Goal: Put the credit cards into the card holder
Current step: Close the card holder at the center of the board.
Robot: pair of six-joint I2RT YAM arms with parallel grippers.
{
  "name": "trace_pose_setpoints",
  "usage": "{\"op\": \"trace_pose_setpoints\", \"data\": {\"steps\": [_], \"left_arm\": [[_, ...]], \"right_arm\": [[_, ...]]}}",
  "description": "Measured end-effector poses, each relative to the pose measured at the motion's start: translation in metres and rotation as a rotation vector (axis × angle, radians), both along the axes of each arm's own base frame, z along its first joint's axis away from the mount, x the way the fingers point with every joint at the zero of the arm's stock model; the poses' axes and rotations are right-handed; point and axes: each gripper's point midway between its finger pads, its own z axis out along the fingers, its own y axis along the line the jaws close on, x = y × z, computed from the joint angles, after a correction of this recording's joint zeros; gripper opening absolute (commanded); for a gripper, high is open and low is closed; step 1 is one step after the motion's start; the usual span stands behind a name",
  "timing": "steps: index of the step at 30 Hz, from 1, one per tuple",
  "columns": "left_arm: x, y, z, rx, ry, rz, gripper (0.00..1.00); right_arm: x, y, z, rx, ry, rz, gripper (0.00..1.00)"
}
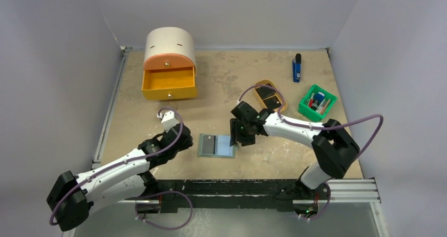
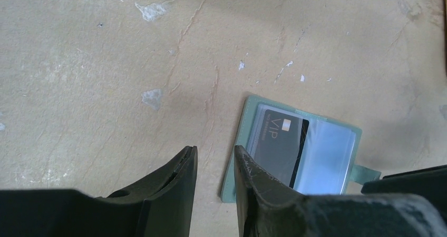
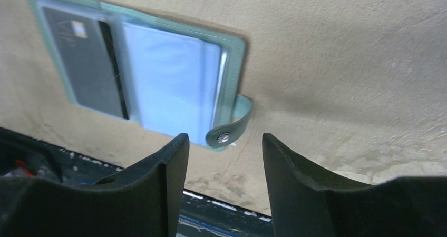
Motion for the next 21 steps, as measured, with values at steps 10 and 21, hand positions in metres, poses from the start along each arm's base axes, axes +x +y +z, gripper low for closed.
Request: {"op": "trace_pose_setpoints", "data": {"steps": [10,21], "left_arm": [[-0.007,-0.001,-0.010,-0.016,0.019,-0.019,0.25],[-0.012,-0.030,-0.047,-0.061,0.114,-0.114,0.15]], "right_arm": [[0.008,-0.007,-0.014,-0.037,-0.003,-0.023,0.11],[0.001,-0.028,0.012,0.002,-0.091,-0.045,0.00]]}}
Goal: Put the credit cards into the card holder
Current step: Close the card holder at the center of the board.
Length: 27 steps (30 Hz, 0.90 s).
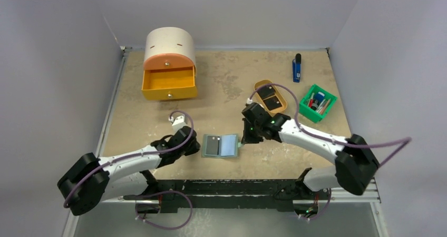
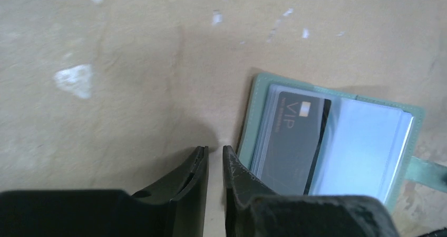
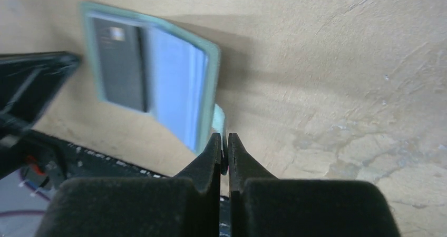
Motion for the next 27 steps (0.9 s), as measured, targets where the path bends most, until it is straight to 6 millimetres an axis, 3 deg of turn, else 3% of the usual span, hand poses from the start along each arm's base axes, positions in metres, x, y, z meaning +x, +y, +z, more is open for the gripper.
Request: {"op": "trace_pose_setpoints", "data": {"steps": [7,13,19,27], "left_arm": [[0.007,-0.046,-0.003,-0.096,-0.016,-0.093,0.11],[0.003,-0.084,-0.001,-0.103,-0.011,-0.178,0.10],[0.004,-0.079,0.000,-0.081,-0.019,-0.163,0.09],[0.006,-0.064,0.017,-0.076,-0.069,-0.125,0.09]], "right_arm": [[-0.001,-0.004,0.061,0.127,-0.159,0.034,0.00],[-0.002,0.002,0.080,0.185,-0.223,0.108,0.00],[-0.004,0.023,0.077,0.244,-0.194,0.191,0.00],[0.005,0.058,0.061,0.326,-0.154,0.242,0.00]]}}
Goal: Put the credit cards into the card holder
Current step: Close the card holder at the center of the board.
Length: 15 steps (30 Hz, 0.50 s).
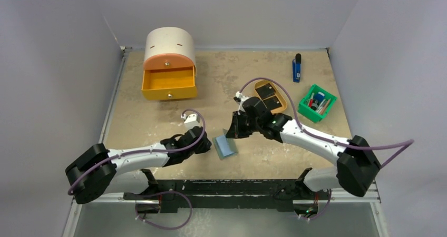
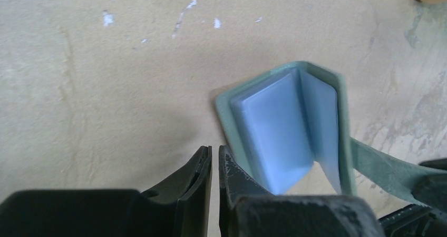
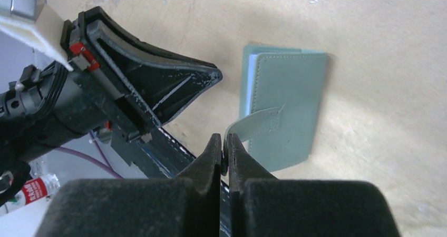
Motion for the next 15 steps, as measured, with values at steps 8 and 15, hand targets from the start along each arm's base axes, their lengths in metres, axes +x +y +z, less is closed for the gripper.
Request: {"op": "trace_pose_setpoints", "data": {"steps": [8,15], "left_arm": [[-0.006,0.028,0.000,0.063,-0.011,0.045,0.09],[-0.007,0.047,0.013,0.078,-0.047,0.093,0.09]], "right_arm": [[0.000,0.027,-0.037,-0.004,0.088,0.053,0.14],[-0.016,0.054,-0.040,0.012,0.125,0.152,0.68]]}}
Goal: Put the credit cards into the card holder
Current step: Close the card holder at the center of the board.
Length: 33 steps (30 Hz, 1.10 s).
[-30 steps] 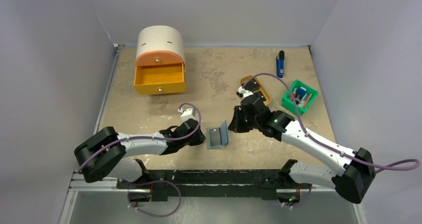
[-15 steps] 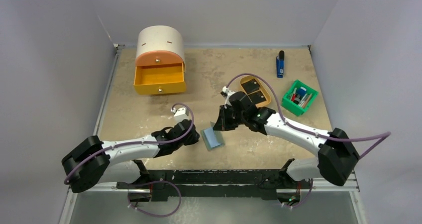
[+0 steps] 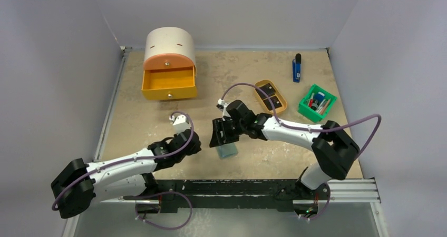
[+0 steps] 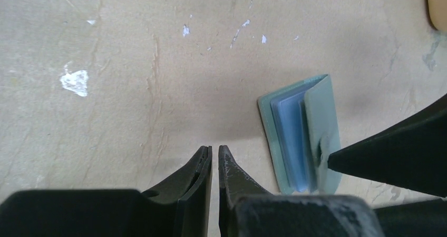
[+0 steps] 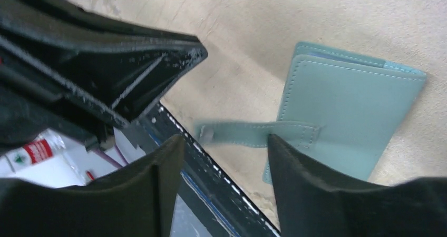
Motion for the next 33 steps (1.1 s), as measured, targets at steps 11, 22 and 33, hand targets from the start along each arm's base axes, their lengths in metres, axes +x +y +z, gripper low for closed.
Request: {"op": "trace_pose_setpoints", "data": {"steps": [11,22,33], "left_arm": [[0.000,0.015,0.006,0.030,-0.023,0.035,0.10],[0.005,0.004,0.001,0.051,0.004,0.026,0.08],[0.007,0.000,0.005,0.028,0.003,0.032,0.08]], "right_arm": [[0.000,-0.033,0.095,0.131,-0.186,-0.056,0.61],[0.020,-0.075,0.001,-0.137,-0.069,-0.205,0.48],[0.009,-0.049,-0.034,-0.210,-0.032,-0.122,0.30]]}}
